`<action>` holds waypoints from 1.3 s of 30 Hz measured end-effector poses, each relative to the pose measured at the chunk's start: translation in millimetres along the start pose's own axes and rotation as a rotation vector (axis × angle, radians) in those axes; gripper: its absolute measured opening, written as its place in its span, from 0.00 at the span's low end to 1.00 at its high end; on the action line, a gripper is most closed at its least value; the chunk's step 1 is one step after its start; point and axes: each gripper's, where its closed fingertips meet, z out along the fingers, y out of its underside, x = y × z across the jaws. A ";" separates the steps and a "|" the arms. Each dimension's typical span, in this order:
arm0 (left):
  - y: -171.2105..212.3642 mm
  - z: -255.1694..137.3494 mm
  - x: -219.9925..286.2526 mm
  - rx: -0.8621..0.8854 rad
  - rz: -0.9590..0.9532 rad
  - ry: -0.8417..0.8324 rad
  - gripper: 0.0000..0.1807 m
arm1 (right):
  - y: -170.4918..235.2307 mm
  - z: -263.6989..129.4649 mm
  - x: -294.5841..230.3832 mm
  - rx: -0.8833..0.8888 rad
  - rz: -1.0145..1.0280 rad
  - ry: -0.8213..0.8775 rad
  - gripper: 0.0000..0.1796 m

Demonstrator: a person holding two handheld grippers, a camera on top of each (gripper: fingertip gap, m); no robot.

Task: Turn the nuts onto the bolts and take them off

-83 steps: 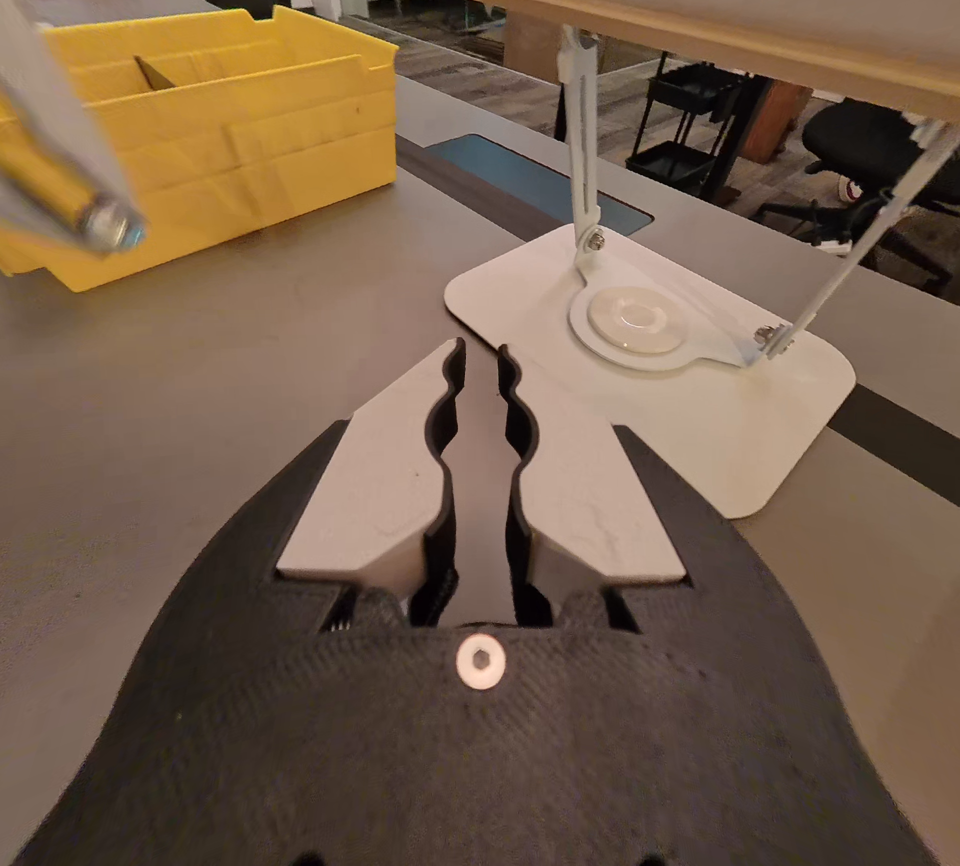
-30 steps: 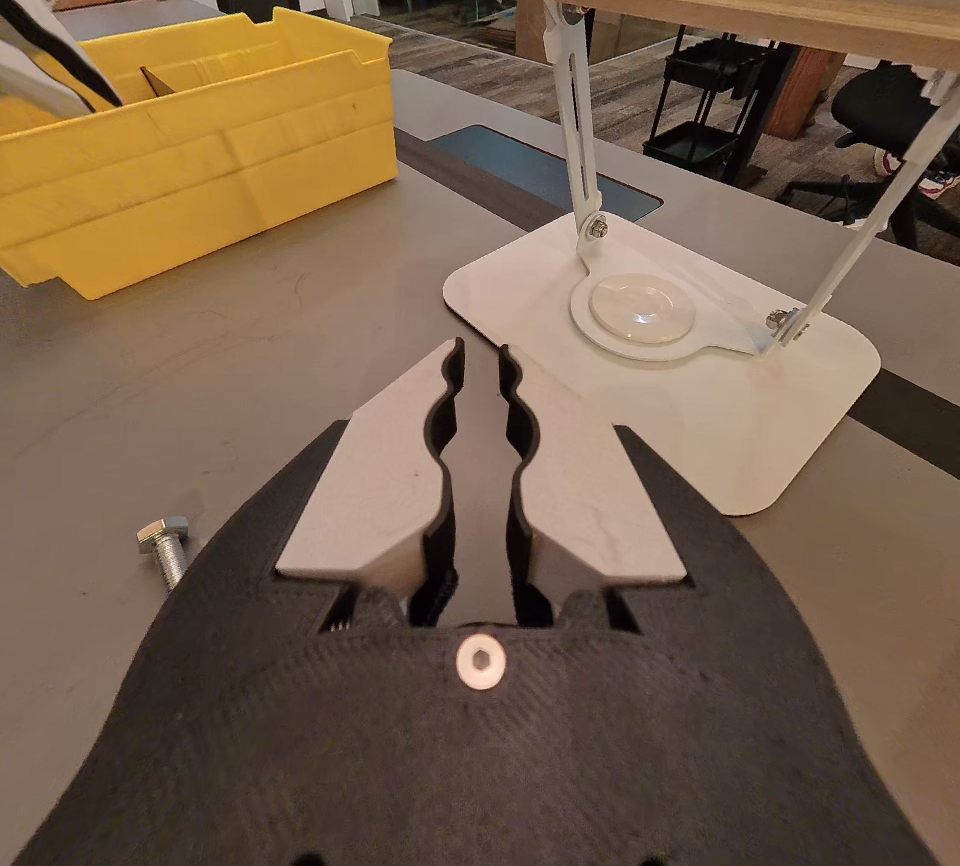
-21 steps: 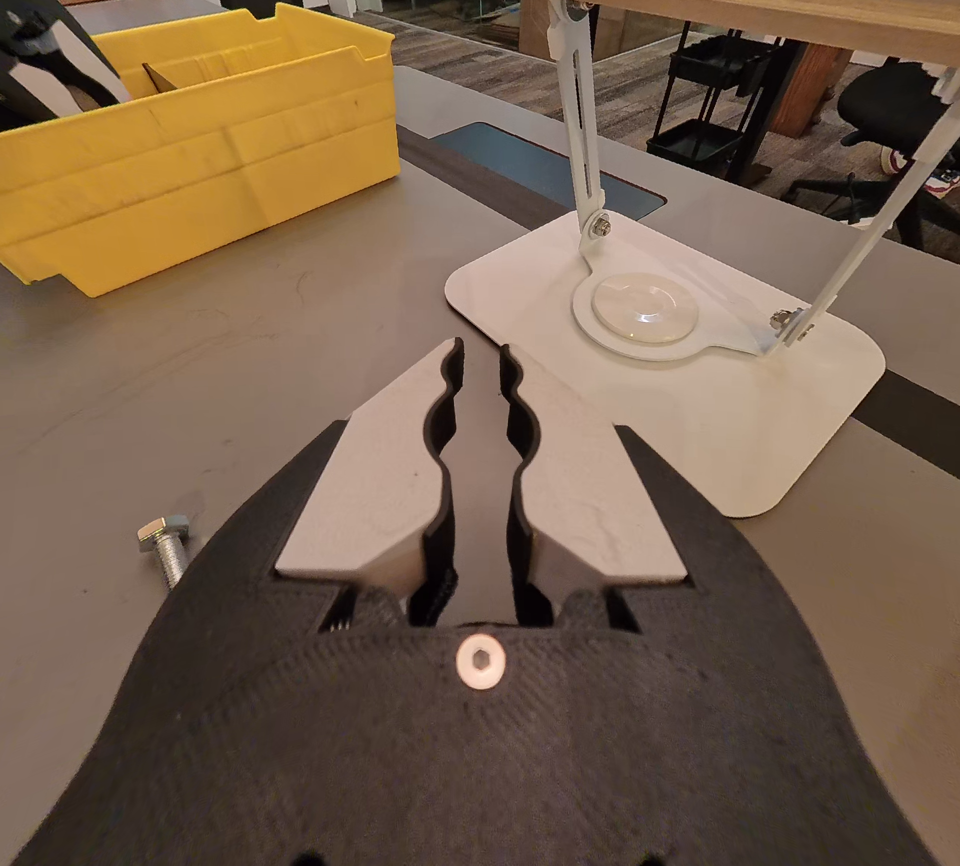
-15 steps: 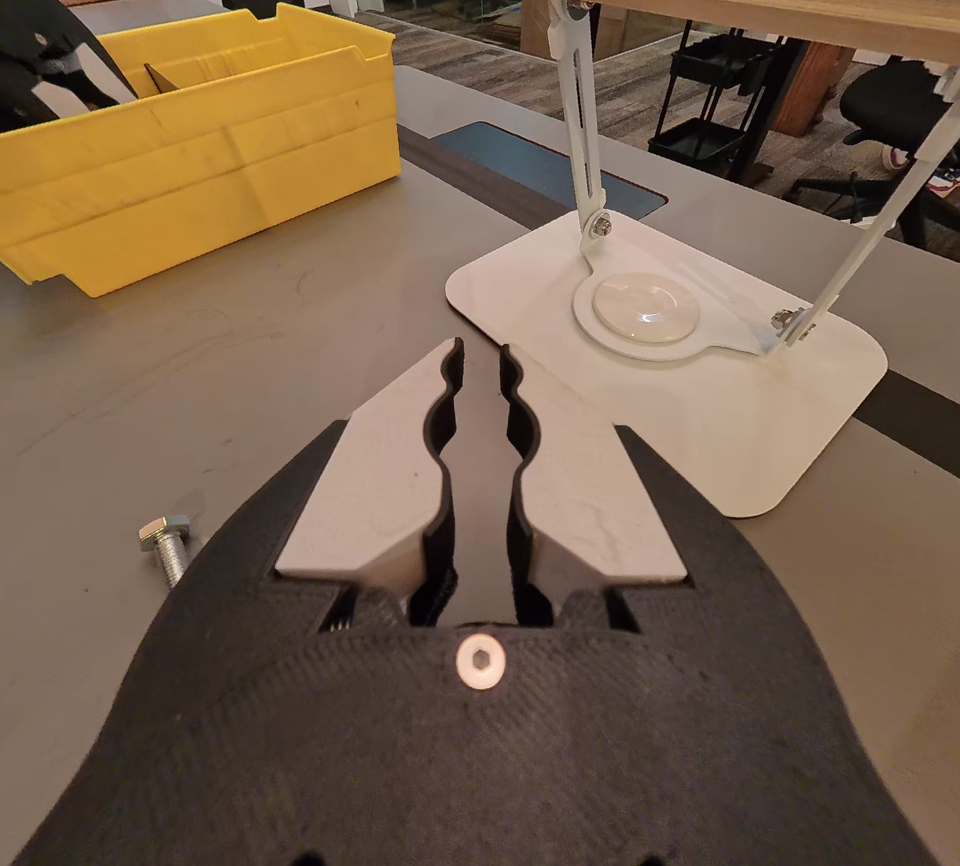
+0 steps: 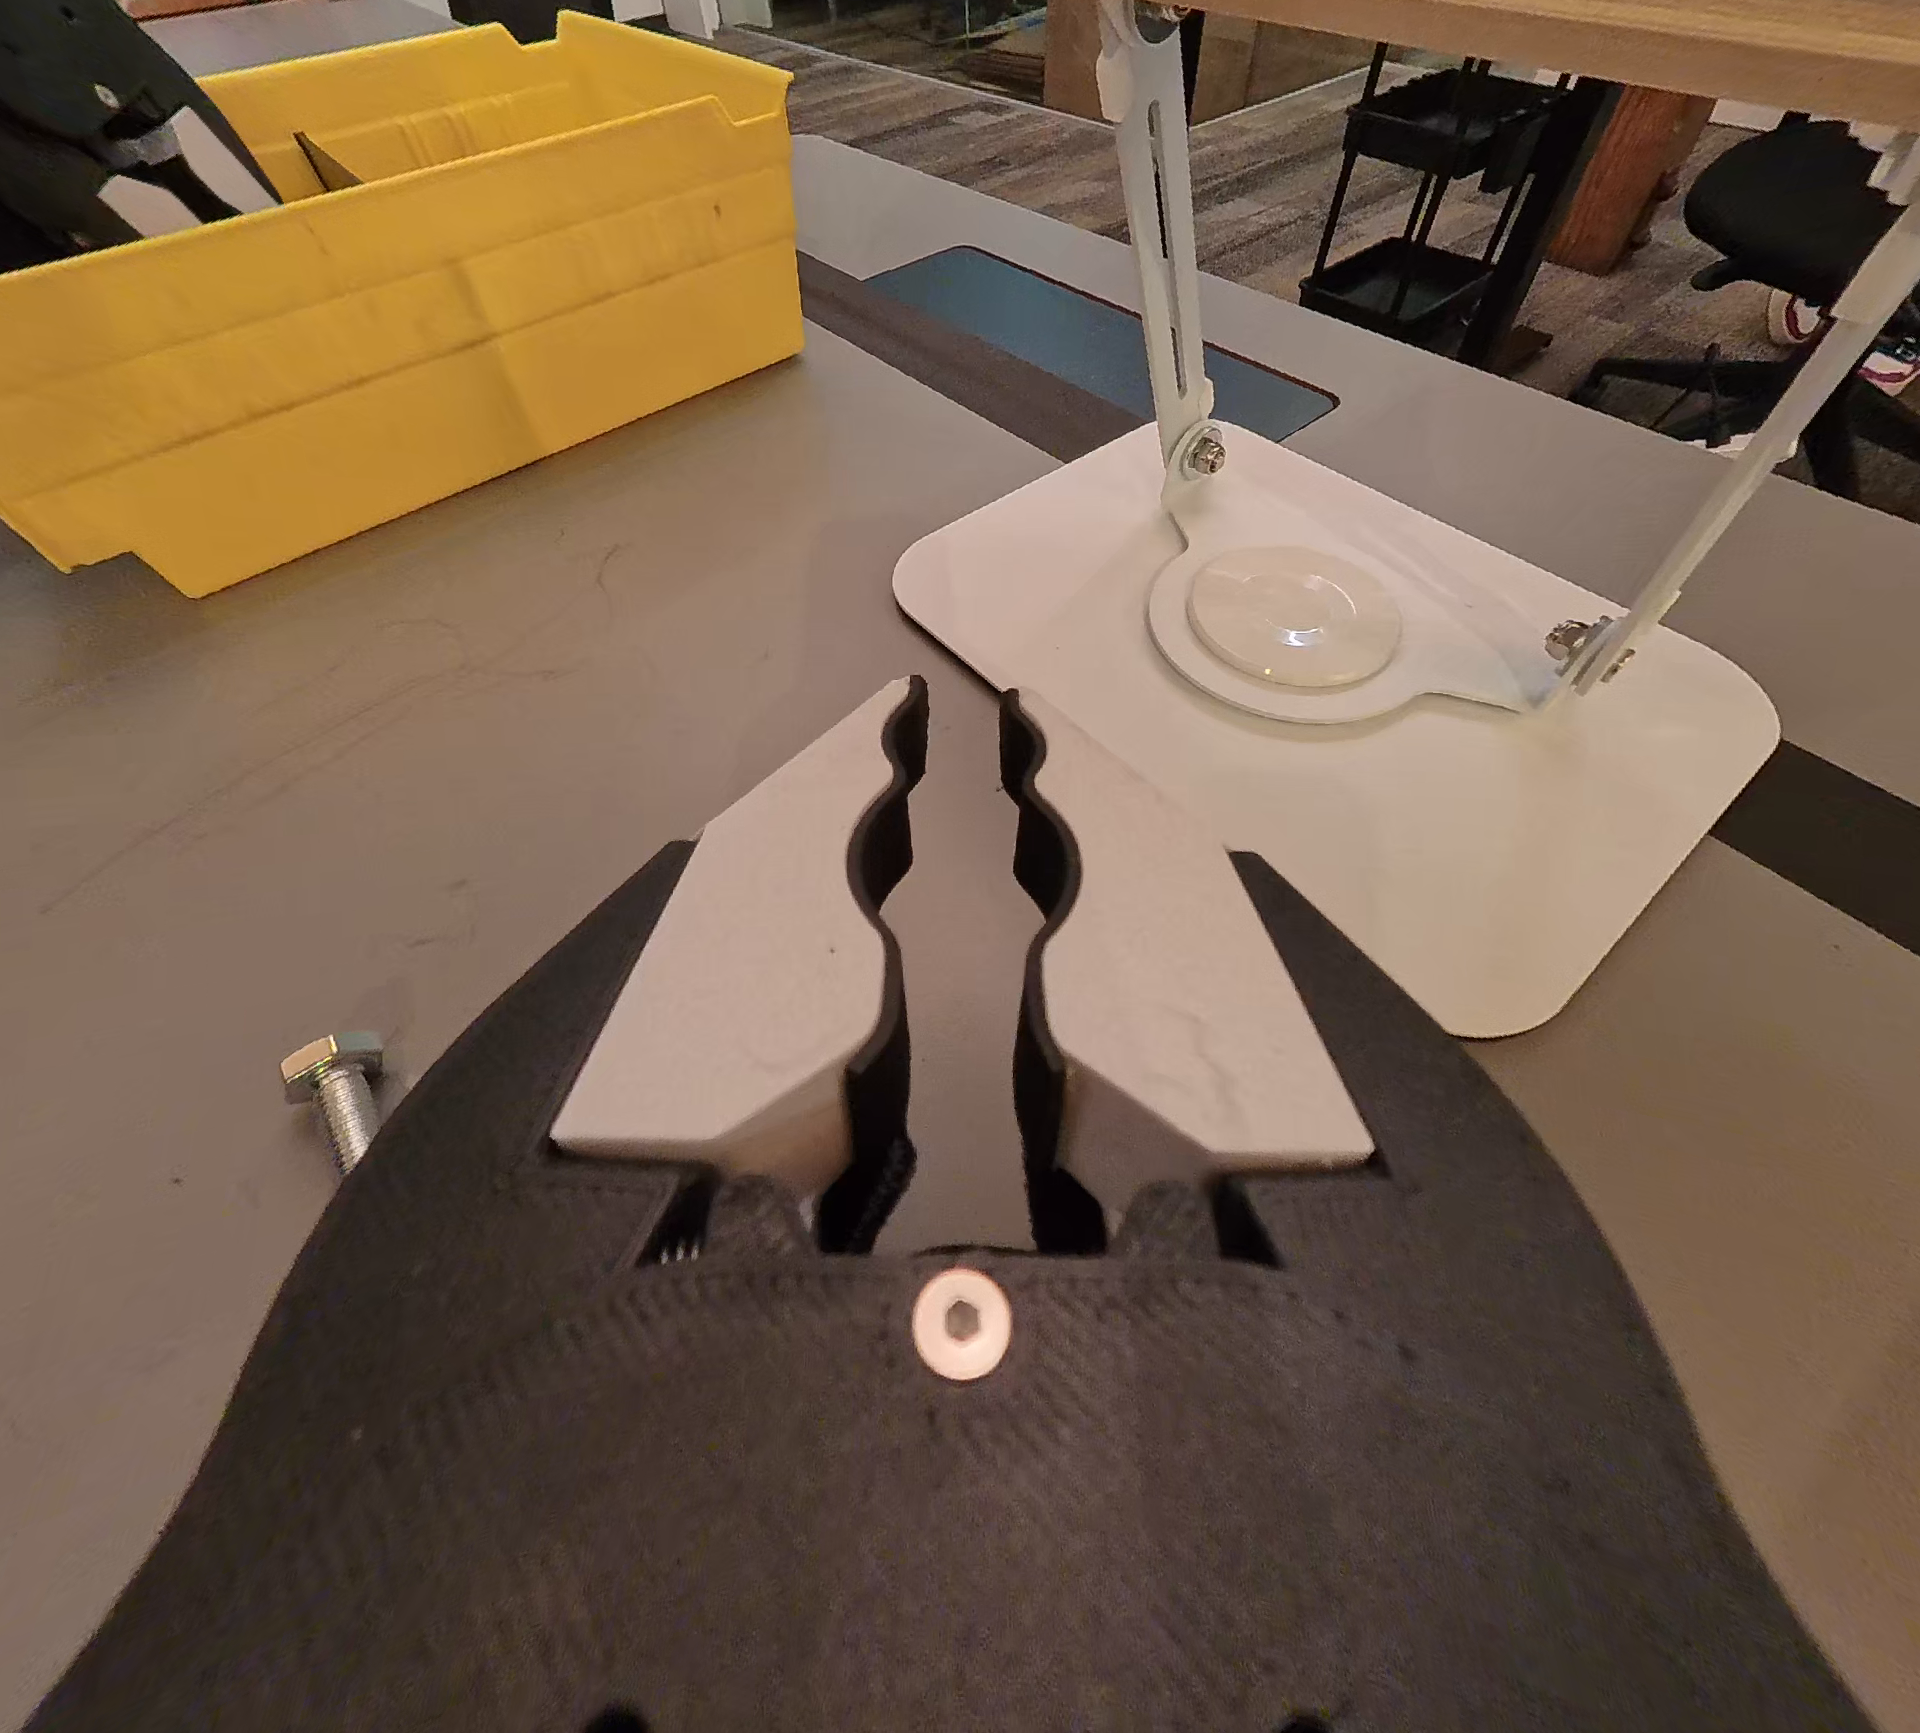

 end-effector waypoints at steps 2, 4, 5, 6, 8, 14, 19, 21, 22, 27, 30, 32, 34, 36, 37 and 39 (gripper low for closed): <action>-2.2 -0.1 0.2 0.015 -0.002 0.007 0.09 | 0.0 0.1 -0.2 0.000 -0.001 0.000 0.06; -4.6 -2.7 -1.9 0.029 -0.004 -0.006 0.10 | 0.2 0.2 -0.2 -0.001 -0.002 0.000 0.07; -5.6 -5.8 -2.8 0.035 -0.001 -0.014 0.10 | 0.2 0.3 -0.3 -0.002 -0.002 0.000 0.07; -8.2 -10.7 -3.4 0.049 0.000 -0.022 0.10 | 0.3 0.4 -0.4 -0.002 -0.002 -0.001 0.06; -14.4 -24.1 -1.1 0.077 0.004 -0.027 0.10 | 0.4 0.7 -0.5 -0.004 -0.004 -0.001 0.06; -42.1 -83.5 18.7 0.141 0.089 -0.098 0.10 | 0.7 1.0 -0.4 -0.007 0.000 -0.003 0.07; -85.0 -127.8 77.9 0.229 0.254 -0.115 0.10 | 0.6 0.9 0.2 -0.007 0.004 -0.004 0.06; -103.5 -133.8 118.3 0.261 0.341 -0.075 0.10 | 0.2 0.7 0.8 -0.005 0.010 -0.004 0.06; -111.6 -133.3 138.7 0.269 0.388 -0.059 0.10 | -0.1 0.4 1.5 -0.002 0.014 -0.003 0.06; -146.9 -101.6 238.0 0.280 0.578 0.073 0.09 | -1.2 -0.6 4.1 0.005 0.023 0.002 0.06; -160.4 -68.0 282.6 0.254 0.643 0.152 0.09 | -2.3 -1.8 5.4 0.015 0.040 -0.003 0.06; -166.4 -49.1 298.7 0.237 0.682 0.148 0.09 | -3.6 -3.1 7.2 0.026 0.061 -0.007 0.06; -168.2 -34.4 310.8 0.218 0.705 0.162 0.09 | -4.4 -3.8 8.6 0.033 0.076 -0.010 0.06; -167.7 -22.2 317.1 0.195 0.712 0.179 0.09 | -4.3 -3.5 8.7 0.032 0.077 -0.011 0.06; -167.8 -17.8 318.2 0.188 0.718 0.177 0.09 | -4.1 -3.2 8.4 0.031 0.075 -0.011 0.06; -167.5 -12.6 321.0 0.181 0.711 0.199 0.09 | -4.2 -3.0 8.3 0.031 0.074 -0.012 0.06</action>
